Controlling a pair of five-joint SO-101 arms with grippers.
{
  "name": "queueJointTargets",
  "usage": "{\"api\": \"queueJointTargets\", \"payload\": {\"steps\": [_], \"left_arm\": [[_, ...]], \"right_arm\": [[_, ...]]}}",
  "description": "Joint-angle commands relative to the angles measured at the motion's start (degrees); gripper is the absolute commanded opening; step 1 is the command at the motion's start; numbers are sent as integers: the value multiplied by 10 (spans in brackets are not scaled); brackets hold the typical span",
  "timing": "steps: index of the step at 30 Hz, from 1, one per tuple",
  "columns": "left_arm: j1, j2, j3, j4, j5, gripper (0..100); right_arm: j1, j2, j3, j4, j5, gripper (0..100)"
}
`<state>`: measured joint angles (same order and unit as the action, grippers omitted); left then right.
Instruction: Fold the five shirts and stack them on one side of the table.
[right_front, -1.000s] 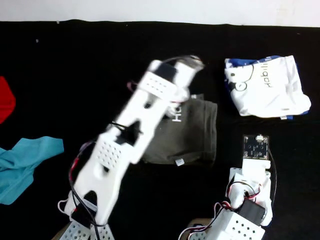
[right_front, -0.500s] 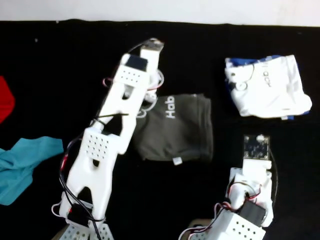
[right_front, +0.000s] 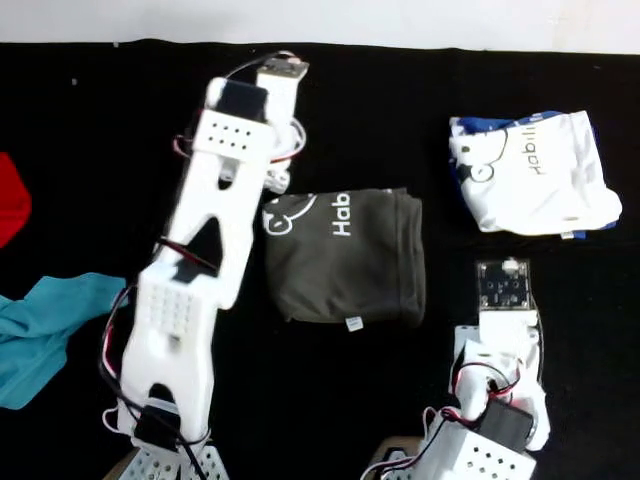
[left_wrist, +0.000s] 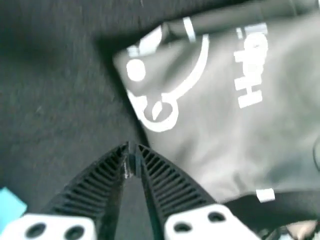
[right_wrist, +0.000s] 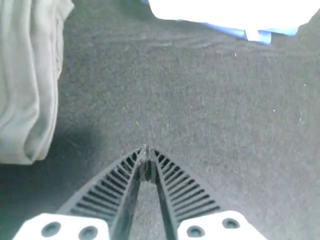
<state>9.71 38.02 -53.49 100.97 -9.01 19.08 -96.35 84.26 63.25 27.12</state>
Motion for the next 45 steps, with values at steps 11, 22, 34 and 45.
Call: {"api": "queueJointTargets", "payload": {"steps": [11, 22, 34, 45], "left_arm": [[-137, -495, 684, -211, 0, 9], [-257, -536, 1008, -470, -60, 9], [-259, -538, 1102, -584, -58, 9], [-259, -537, 1102, -584, -58, 9]], "right_arm": [[-108, 436, -425, 42, 3, 9], [-258, 771, -669, 130, -149, 300], [-326, 1004, -756, 72, -226, 317], [-327, 1194, -885, 71, -238, 369]]}}
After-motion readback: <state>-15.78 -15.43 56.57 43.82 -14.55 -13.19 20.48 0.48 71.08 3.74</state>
